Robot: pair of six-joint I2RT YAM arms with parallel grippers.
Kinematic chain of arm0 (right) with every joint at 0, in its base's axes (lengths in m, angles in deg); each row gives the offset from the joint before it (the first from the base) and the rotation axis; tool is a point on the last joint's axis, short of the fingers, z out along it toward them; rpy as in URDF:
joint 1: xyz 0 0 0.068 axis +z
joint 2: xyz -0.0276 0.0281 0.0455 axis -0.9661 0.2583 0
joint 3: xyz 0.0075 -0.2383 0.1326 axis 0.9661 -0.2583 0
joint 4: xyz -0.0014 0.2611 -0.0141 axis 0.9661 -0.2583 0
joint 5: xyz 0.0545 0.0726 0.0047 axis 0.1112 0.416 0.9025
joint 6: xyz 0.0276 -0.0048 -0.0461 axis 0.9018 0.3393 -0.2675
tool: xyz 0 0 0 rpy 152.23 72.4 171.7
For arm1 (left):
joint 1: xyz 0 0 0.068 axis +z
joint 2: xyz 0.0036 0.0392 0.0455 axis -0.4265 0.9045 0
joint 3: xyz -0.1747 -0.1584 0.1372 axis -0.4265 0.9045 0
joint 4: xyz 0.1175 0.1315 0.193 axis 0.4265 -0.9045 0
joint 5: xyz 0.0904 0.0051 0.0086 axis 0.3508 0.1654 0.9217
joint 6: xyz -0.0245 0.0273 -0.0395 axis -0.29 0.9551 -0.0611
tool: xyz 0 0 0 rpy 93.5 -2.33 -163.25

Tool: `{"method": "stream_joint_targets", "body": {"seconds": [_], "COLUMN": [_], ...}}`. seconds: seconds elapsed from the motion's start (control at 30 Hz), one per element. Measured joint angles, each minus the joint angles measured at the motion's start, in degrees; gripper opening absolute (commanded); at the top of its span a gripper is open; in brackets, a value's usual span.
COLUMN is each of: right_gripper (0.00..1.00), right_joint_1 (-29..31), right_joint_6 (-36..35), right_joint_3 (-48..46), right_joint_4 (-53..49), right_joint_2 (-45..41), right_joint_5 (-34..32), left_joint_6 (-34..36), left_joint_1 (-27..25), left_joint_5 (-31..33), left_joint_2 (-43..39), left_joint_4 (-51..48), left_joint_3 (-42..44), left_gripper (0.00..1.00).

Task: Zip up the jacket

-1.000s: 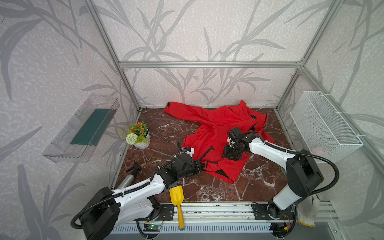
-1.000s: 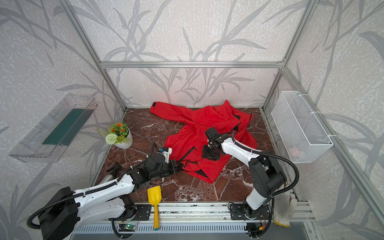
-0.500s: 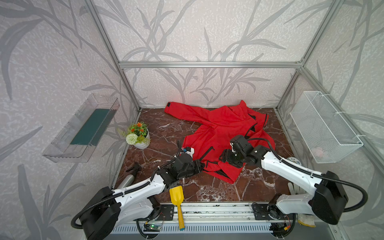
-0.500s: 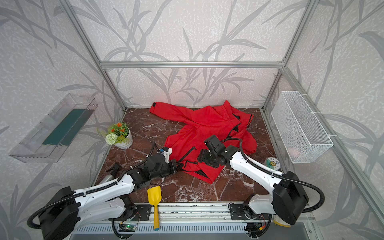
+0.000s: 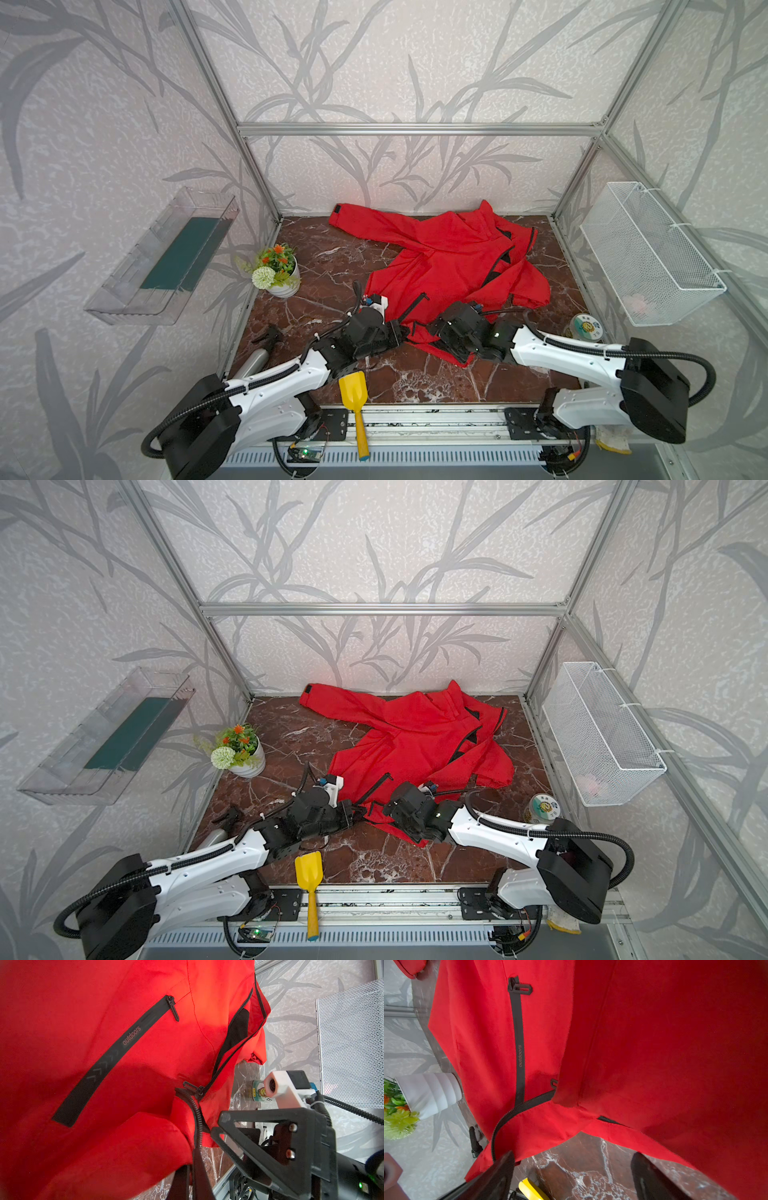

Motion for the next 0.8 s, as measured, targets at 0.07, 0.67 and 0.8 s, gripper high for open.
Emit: {"method": "stream_joint_targets", "body": {"seconds": [0.07,0.67,0.8], "right_gripper": [0.89,0.89,0.86], "right_joint_1": [0.61,1.64,1.66], "right_joint_6": [1.95,12.37,13.29], "right_joint_3": [0.0,-7.96,-9.09], "right_joint_4": [1.33,13.25,14.82], "right_joint_2": [0.81,1.46,1.03], "right_joint_5": [-1.33,-9.4,-10.99], "left_joint_6": [-0.02,-0.04,-0.04], "left_joint_1": [0.0,0.0,0.0], "left_joint_5": [0.04,0.59,0.61], "left_joint_2": [-0.66,-2.23,-2.23], "left_joint_4": [0.15,0.26,0.26], "left_joint_3": [0.42,1.38,1.38], "left_gripper": [0.0,0.0,0.0]}}
